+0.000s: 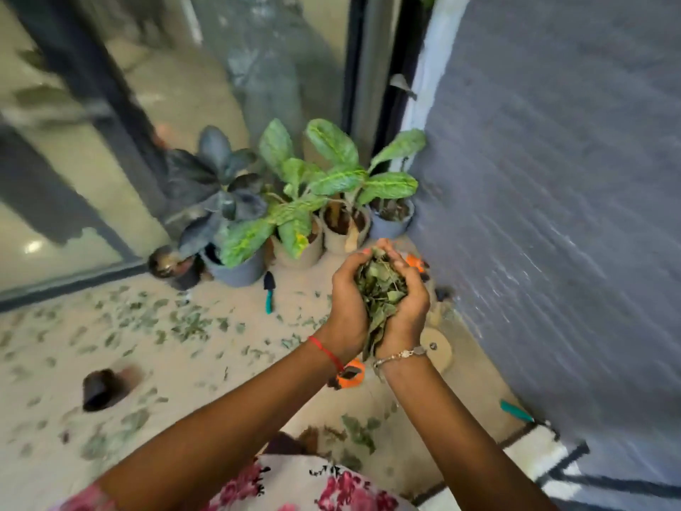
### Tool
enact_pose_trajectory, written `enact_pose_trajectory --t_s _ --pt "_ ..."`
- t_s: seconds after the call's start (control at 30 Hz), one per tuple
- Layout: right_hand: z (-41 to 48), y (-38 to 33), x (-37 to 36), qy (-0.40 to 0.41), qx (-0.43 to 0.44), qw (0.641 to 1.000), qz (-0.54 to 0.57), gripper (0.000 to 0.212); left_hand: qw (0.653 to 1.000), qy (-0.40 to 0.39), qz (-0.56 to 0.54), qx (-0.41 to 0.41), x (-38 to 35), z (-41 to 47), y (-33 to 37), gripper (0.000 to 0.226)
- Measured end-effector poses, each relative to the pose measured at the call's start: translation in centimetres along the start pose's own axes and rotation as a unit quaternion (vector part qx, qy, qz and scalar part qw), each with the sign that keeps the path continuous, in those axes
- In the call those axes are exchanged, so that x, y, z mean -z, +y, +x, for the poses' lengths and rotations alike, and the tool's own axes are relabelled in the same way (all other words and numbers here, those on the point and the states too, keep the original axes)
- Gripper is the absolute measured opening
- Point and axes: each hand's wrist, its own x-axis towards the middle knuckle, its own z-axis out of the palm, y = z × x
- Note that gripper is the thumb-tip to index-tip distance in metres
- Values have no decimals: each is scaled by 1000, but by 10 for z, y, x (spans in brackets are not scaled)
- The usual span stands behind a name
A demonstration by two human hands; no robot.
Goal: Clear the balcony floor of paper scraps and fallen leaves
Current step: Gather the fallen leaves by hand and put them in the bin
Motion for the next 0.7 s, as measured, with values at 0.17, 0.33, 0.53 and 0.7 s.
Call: enact_pose_trajectory --t_s 0.17,0.33,0.53,0.7 --pt "-25 72 -26 -38 -135 989 -41 14 984 47 -100 -137 50 -30 60 25" --pt "-66 163 -54 -86 -277 954 -82 22 950 92 -166 -249 110 -77 128 22" --pt "-139 301 -79 -146 -402 894 -132 24 891 152 -224 -364 198 -155 226 27" --pt "-208 438 -112 -169 -446 863 -166 34 858 175 -226 -426 275 -235 331 29"
